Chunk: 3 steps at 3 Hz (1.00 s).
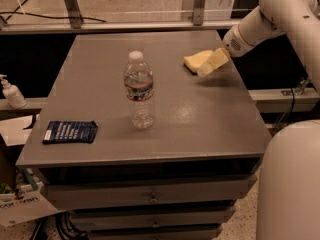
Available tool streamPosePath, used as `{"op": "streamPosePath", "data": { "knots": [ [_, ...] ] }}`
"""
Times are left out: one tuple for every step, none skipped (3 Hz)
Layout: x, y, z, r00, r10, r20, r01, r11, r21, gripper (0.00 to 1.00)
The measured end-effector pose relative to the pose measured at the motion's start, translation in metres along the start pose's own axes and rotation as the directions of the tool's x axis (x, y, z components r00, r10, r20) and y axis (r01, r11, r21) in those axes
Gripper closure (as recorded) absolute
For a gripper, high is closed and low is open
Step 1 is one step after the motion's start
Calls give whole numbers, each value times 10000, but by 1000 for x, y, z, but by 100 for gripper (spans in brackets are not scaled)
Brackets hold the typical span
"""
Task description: Move sponge near water bottle
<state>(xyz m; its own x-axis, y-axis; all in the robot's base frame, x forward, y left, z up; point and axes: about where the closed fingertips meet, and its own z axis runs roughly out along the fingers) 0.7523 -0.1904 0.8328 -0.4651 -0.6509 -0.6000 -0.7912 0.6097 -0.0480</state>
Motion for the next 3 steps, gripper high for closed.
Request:
{"op": "streamPosePath", "data": {
  "knots": [
    [0, -2, 9, 9999, 147, 69, -147, 9999, -51, 19],
    [1, -3, 12, 9997, 237, 50, -236, 9997, -68, 41],
    [3, -5, 7, 9996, 290, 53, -290, 9996, -24, 65]
  ]
}}
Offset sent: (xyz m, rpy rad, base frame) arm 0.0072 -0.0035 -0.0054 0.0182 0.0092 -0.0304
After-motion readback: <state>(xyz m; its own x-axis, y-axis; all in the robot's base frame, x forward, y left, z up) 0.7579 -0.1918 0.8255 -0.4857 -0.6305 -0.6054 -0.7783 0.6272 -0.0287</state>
